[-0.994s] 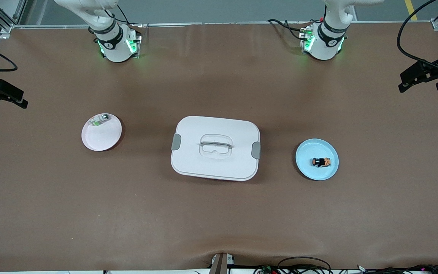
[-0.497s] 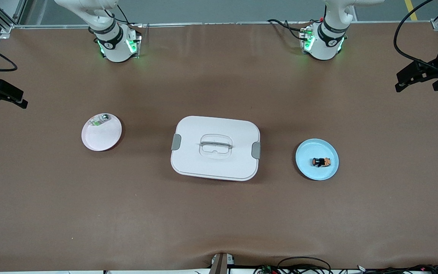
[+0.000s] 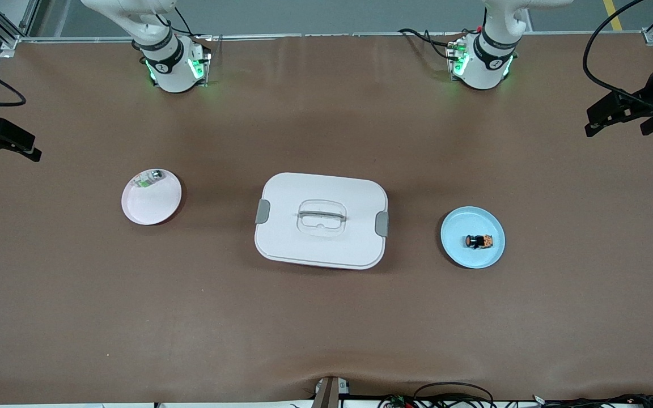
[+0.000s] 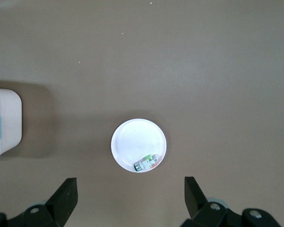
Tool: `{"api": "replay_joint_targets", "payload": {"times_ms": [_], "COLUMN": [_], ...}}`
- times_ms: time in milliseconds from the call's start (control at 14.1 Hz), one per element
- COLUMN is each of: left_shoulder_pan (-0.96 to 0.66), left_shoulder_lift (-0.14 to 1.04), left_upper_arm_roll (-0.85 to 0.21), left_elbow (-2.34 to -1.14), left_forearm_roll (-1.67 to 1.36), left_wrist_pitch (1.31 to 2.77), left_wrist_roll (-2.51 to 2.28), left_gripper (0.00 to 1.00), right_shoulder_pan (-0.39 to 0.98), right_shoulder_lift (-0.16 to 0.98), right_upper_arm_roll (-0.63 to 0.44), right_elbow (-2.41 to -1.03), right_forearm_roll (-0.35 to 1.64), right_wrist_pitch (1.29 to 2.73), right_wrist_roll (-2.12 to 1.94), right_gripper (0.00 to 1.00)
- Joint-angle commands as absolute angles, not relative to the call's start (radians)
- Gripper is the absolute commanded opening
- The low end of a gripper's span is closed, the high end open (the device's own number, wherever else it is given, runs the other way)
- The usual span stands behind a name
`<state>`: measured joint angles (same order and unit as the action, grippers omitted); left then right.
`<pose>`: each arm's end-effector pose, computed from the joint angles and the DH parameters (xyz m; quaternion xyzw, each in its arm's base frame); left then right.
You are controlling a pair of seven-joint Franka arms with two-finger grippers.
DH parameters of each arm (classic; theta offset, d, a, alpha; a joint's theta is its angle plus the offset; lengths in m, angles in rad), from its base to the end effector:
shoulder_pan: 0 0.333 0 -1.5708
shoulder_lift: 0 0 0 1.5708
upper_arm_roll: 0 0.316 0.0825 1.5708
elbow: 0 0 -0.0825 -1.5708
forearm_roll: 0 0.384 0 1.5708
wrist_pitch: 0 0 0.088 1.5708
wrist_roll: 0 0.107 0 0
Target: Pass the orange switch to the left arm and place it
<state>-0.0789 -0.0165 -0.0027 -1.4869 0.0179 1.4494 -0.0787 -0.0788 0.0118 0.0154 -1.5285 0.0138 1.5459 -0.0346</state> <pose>0.5352 -0.0417 0.6621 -0.9999 0.0005 0.0098 0.0097 0.5551 -0.0338 0.6357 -0.9999 0.0142 -0.0031 0.0068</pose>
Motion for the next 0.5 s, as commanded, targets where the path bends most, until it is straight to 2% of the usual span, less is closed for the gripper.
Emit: {"api": "replay_joint_targets", "payload": {"times_ms": [0, 426], "left_shoulder_pan": [-0.077, -0.067], "left_shoulder_lift": [-0.046, -0.044], "left_upper_arm_roll": [-0.017, -0.015], "left_elbow": [-1.509, -1.505], "left_forearm_roll": [0.009, 0.008], "left_wrist_pitch": [1.443, 1.442], "left_wrist_roll": [-0.097, -0.094], "left_gripper": [1.0, 1.0], "right_shoulder_pan": [-0.087, -0.092], "right_shoulder_lift": [0.023, 0.021], "right_upper_arm_roll": [0.023, 0.023], "right_elbow": [-1.505, -1.505], "right_forearm_roll": [0.011, 0.011], "right_wrist_pitch": [1.539, 1.539], "right_wrist_roll": [-0.038, -0.04], "right_gripper": [1.0, 1.0]}}
